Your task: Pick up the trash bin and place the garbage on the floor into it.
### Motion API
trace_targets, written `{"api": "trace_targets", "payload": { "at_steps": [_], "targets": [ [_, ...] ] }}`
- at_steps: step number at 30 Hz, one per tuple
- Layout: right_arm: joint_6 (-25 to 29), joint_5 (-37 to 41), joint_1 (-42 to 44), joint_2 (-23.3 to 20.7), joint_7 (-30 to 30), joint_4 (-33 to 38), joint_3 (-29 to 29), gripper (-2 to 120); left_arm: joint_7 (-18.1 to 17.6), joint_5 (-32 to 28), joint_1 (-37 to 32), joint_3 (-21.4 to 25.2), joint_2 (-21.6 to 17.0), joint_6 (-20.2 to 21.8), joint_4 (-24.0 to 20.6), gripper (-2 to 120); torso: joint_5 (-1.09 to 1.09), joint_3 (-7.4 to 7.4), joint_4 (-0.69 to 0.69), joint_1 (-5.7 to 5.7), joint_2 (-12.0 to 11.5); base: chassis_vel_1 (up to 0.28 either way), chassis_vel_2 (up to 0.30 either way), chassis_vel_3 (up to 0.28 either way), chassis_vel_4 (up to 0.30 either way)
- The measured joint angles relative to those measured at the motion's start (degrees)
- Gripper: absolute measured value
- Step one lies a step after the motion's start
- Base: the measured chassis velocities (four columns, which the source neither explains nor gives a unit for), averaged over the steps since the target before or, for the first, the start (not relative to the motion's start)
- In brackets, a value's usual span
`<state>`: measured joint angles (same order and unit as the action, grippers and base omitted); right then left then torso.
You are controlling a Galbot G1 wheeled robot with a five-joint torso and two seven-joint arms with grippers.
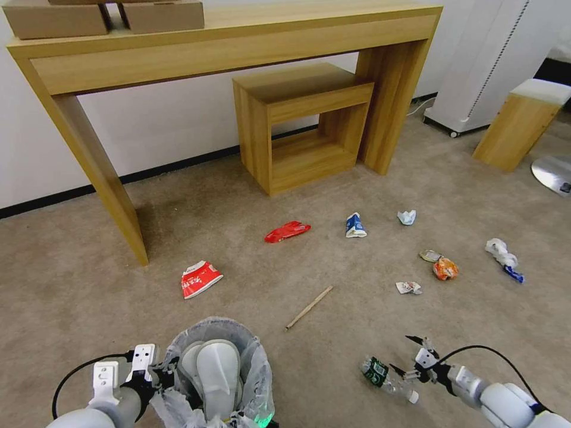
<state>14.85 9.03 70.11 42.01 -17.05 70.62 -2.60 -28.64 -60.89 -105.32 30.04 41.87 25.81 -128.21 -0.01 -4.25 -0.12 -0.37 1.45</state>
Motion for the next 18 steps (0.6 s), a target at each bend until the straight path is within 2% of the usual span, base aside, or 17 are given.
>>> {"api": "trace_targets", "payload": {
  "at_steps": [9, 18],
  "targets": [
    [0.4, -1.2, -0.9, 2.2, 0.1, -1.6, 1.0, 100, 0.3, 1.5, -0.5, -0.5, 0.7, -0.1, 0.2, 0, 0.00, 0.00, 0.00, 0.00, 0.0, 0.000, 0.000, 0.000, 0.000],
    [1.3, -1.5, 1.1, 0.5, -1.0, -1.1, -1.0, 100, 0.6, 2.5, -0.5, -0.9, 0.9, 0.0, 0.5, 0, 0.02, 0.00, -0.01, 0.00, 0.0, 0.000, 0.000, 0.000, 0.000]
  ]
}}
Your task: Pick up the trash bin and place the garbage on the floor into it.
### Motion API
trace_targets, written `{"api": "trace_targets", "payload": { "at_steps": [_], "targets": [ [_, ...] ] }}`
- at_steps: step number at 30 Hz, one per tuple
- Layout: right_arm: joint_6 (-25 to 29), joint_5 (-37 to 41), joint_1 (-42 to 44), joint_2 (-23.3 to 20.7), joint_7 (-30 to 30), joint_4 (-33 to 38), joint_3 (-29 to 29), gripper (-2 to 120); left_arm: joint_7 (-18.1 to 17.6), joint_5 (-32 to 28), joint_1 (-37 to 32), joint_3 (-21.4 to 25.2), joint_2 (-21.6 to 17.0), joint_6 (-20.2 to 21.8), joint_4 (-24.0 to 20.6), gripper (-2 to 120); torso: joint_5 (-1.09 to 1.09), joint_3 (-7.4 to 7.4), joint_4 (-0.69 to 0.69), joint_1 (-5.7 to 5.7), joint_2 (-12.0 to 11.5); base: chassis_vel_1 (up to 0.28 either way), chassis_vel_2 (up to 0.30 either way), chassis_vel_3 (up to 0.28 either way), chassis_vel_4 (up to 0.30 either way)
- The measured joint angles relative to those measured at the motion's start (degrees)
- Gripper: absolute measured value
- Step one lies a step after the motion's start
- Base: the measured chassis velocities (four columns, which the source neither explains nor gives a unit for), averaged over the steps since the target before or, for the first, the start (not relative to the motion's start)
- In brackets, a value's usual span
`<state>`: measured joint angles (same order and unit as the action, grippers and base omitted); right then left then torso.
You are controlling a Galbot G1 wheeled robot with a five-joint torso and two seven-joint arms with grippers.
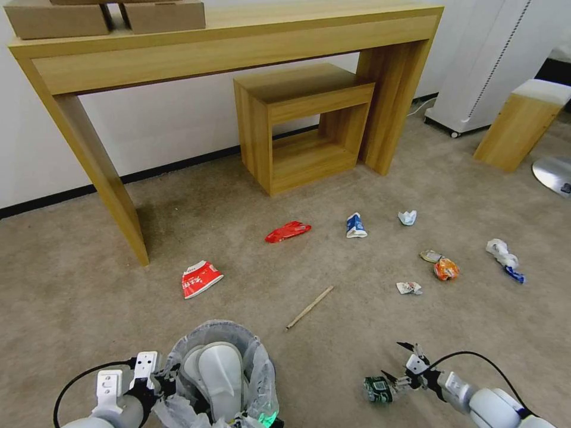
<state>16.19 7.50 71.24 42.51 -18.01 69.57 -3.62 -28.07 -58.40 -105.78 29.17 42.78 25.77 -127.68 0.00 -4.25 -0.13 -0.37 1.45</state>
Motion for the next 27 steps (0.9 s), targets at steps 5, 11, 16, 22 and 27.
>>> {"api": "trace_targets", "payload": {
  "at_steps": [5, 11, 16, 22, 27],
  "targets": [
    [0.5, -0.1, 1.0, -0.5, -0.3, 0.4, -0.9, 100, 0.1, 0.2, 0.2, -0.3, 0.1, 0.0, 0.1, 0, 0.00, 0.00, 0.01, 0.00, 0.0, 0.000, 0.000, 0.000, 0.000],
    [1.6, 0.2, 1.7, -0.5, -1.1, 1.3, -2.3, 100, 0.4, 0.7, -0.8, 0.5, 0.6, 0.0, -0.8, 0, 0.00, 0.00, 0.00, 0.00, 0.0, 0.000, 0.000, 0.000, 0.000],
    [2.3, 0.1, 2.3, -0.5, -1.5, 1.8, -3.2, 100, 0.6, 1.5, -1.6, 0.8, 1.1, 0.0, -1.0, 0, 0.00, 0.00, 0.01, 0.00, 0.0, 0.000, 0.000, 0.000, 0.000],
    [3.5, -0.5, 3.6, -0.1, -1.9, 1.3, -4.9, 100, 0.8, 3.0, -2.5, 0.7, 2.2, 0.1, -1.6, 0, -0.03, 0.00, 0.00, 0.00, 0.0, 0.000, 0.000, 0.000, 0.000],
    [4.9, -0.6, 4.7, -0.2, -2.8, 2.5, -6.7, 100, 1.0, 3.6, -2.8, 0.7, 2.7, 0.1, -1.6, 0, -0.02, 0.00, 0.00, 0.00, 0.0, 0.000, 0.000, 0.000, 0.000]
  ]
}}
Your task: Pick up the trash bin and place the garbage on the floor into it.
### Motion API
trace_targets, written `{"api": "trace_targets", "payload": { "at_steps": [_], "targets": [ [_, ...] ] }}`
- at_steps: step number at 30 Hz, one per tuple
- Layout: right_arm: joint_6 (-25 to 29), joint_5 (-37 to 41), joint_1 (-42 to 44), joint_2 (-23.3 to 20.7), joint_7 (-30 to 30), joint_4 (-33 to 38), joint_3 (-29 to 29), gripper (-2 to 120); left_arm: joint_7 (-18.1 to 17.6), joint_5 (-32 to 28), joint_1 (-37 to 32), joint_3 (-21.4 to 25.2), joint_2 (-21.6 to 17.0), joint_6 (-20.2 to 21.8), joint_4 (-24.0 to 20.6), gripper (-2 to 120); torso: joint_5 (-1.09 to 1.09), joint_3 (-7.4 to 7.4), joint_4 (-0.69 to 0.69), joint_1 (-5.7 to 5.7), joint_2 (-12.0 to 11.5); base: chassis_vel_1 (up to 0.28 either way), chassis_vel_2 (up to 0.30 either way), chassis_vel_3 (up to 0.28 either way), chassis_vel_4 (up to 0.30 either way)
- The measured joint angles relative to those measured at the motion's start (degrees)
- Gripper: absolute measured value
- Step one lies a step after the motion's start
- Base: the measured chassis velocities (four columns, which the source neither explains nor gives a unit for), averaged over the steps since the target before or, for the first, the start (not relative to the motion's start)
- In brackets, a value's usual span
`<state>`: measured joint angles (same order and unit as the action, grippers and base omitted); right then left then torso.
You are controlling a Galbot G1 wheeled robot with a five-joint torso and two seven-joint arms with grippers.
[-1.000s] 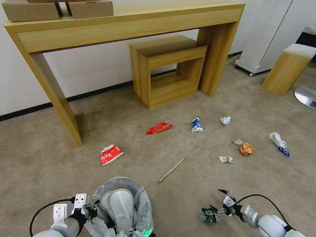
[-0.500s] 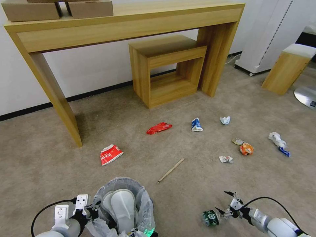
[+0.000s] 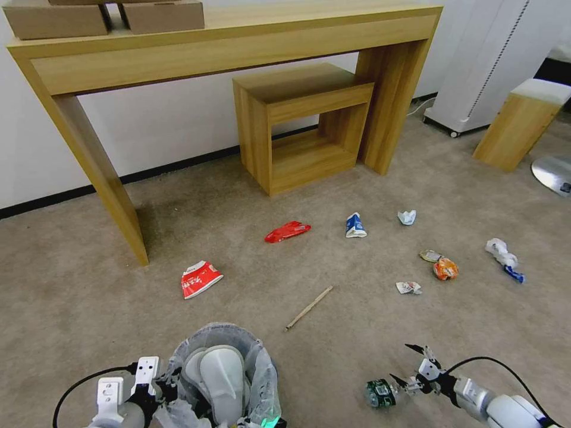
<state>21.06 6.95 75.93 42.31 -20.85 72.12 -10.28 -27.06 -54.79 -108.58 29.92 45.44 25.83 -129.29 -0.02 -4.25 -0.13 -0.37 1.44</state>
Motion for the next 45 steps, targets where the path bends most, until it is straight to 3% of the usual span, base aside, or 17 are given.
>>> {"api": "trace_targets", "payload": {
  "at_steps": [4, 8, 13, 16, 20, 22, 31, 45],
  "targets": [
    [1.3, 0.6, 1.3, -1.1, -0.9, 2.3, -2.4, 100, 0.2, 0.5, -0.2, 0.1, 0.4, 0.0, 0.0, 0, 0.01, 0.00, 0.01, 0.00, 0.0, 0.000, 0.000, 0.000, 0.000],
    [8.1, 1.9, 1.7, -2.8, -5.8, 4.6, -6.2, 100, 0.3, 0.6, -0.3, 0.3, 0.6, 0.0, -0.3, 0, 0.01, 0.00, 0.00, 0.00, 0.0, 0.000, 0.000, 0.000, 0.000],
    [9.4, 7.1, 2.0, -4.7, -9.9, 7.6, -8.1, 100, 0.5, 1.0, -0.7, 0.4, 0.7, 0.0, -0.4, 0, 0.01, 0.00, 0.01, 0.00, 0.0, 0.000, 0.000, 0.000, 0.000],
    [9.4, 14.4, 3.7, -8.9, -16.2, 11.7, -8.9, 100, 0.5, 1.5, -0.9, 0.5, 1.1, 0.1, -0.4, 0, 0.02, 0.00, 0.01, 0.00, 0.0, 0.000, 0.000, 0.000, 0.000],
    [9.4, 15.6, 4.5, -10.6, -18.0, 13.1, -8.9, 100, 0.5, 1.8, -0.9, 0.5, 1.4, 0.1, -0.4, 0, 0.02, 0.00, 0.00, 0.00, 0.0, 0.000, 0.000, 0.000, 0.000],
    [9.4, 15.9, 6.1, -13.7, -20.3, 16.3, -8.8, 100, 0.5, 2.6, -0.9, 0.3, 2.4, 0.1, -0.3, 0, 0.01, 0.00, 0.00, 0.00, 0.0, 0.000, 0.000, 0.000, 0.000],
    [10.0, 14.9, 8.3, -16.2, -20.1, 19.6, -4.0, 100, 1.2, 3.8, -1.3, 0.5, 5.2, 0.1, 0.2, 0, 0.01, 0.00, 0.00, 0.00, 0.0, 0.000, 0.000, 0.000, 0.000],
    [10.7, 13.0, 14.5, -16.8, -19.7, 18.9, -1.9, 100, 1.7, 4.7, -2.5, 2.3, 7.4, 0.2, -1.2, 0, 0.00, 0.00, 0.00, 0.00, 0.0, 0.000, 0.000, 0.000, 0.000]
  ]
}}
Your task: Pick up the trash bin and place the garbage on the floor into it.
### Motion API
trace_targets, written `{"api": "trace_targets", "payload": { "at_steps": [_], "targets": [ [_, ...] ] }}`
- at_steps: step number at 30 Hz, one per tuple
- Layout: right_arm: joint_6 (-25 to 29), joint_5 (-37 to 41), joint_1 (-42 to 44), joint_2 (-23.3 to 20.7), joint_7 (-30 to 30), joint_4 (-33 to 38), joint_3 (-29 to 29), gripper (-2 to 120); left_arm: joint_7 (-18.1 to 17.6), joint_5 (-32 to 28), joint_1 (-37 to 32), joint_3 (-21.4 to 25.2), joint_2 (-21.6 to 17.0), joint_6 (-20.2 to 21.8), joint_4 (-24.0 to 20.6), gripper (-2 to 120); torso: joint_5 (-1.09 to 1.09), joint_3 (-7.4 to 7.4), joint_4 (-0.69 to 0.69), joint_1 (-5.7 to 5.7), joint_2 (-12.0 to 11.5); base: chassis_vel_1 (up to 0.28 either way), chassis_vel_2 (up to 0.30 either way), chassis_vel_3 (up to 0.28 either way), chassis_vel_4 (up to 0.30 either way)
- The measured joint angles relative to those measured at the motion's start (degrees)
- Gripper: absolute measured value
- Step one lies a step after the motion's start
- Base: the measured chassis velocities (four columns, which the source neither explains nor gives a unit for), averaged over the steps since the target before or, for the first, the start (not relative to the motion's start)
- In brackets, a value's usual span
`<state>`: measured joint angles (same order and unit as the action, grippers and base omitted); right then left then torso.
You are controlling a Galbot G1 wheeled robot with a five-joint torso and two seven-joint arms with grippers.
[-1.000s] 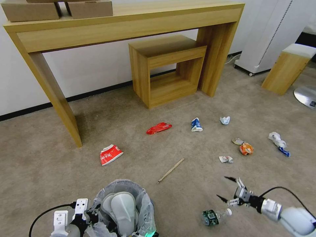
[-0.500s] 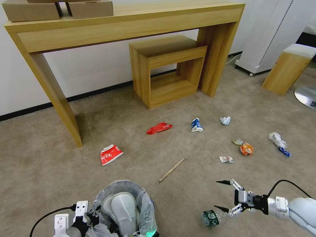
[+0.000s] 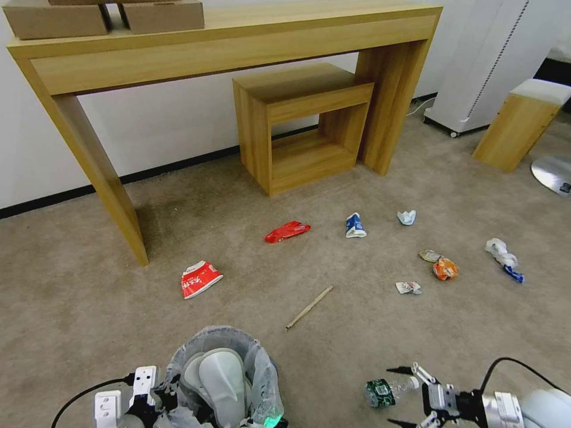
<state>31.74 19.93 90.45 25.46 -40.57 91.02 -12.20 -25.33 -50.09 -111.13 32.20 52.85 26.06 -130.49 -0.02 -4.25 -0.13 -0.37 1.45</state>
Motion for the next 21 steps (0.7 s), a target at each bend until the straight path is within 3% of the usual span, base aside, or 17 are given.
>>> {"api": "trace_targets", "payload": {
  "at_steps": [21],
  "targets": [
    [1.6, -6.0, 3.3, 0.8, 4.7, -7.7, -3.6, 100, 2.8, 3.8, -0.3, 0.1, 2.2, 0.3, -0.3, 0, 0.00, 0.00, 0.01, 0.00, 0.0, 0.000, 0.000, 0.000, 0.000]
  ]
}}
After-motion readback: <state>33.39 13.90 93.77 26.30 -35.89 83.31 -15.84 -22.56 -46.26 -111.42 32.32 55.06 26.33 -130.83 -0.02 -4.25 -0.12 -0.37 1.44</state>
